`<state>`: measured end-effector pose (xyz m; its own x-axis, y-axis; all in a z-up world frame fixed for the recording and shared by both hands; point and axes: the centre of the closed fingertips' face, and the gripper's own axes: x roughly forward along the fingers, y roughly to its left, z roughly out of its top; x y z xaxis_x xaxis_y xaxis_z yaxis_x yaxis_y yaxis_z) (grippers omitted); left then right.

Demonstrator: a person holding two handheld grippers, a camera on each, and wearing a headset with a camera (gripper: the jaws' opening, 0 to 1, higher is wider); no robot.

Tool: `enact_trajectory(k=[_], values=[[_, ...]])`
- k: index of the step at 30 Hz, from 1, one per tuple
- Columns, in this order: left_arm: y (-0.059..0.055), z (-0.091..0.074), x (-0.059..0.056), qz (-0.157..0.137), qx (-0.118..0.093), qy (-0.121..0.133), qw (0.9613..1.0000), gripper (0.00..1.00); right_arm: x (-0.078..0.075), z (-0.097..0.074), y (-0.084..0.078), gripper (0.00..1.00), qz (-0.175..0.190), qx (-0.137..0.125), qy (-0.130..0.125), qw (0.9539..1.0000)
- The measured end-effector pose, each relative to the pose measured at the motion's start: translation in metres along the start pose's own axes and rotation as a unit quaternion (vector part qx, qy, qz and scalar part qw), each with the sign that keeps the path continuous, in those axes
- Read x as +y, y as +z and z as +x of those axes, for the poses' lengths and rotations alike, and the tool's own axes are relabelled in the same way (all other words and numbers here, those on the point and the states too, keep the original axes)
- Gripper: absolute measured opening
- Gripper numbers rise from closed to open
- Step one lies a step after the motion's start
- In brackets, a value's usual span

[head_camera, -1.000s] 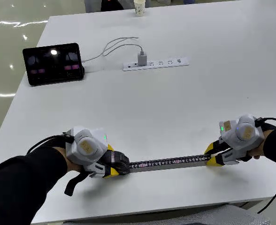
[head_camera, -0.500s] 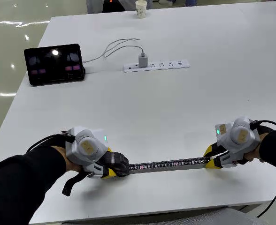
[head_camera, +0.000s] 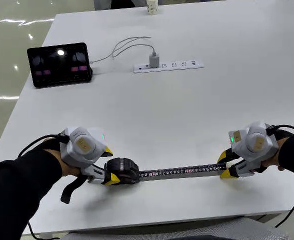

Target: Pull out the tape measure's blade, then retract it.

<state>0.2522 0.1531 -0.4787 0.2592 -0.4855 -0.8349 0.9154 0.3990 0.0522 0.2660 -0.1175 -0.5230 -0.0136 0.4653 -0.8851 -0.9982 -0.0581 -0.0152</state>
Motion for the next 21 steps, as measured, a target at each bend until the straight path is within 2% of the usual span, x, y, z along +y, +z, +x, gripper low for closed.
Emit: enact_trajectory(k=[4, 7, 10, 13, 16, 21], values=[[-0.003, -0.007, 0.005, -0.030, -0.013, 0.012, 0.9994, 0.46, -0.005, -0.003, 0.004, 0.24, 0.026, -0.012, -0.011, 0.9995], [-0.008, -0.011, 0.007, -0.050, -0.012, 0.019, 0.9985, 0.49, -0.009, -0.009, 0.007, 0.25, 0.047, -0.022, -0.028, 0.9983], [-0.010, -0.016, 0.008, -0.097, -0.031, 0.027, 0.9945, 0.54, -0.011, -0.014, 0.006, 0.25, 0.061, -0.035, -0.043, 0.9966], [-0.013, -0.020, 0.012, -0.127, -0.049, 0.044, 0.9896, 0.59, -0.014, -0.019, 0.002, 0.27, 0.101, -0.053, -0.061, 0.9916], [-0.015, -0.023, 0.014, -0.160, -0.065, 0.052, 0.9835, 0.62, -0.015, -0.025, -0.006, 0.29, 0.155, -0.060, -0.078, 0.9831], [-0.018, -0.026, 0.010, -0.182, -0.077, 0.059, 0.9785, 0.67, -0.011, -0.033, -0.008, 0.34, 0.186, -0.081, -0.095, 0.9747]])
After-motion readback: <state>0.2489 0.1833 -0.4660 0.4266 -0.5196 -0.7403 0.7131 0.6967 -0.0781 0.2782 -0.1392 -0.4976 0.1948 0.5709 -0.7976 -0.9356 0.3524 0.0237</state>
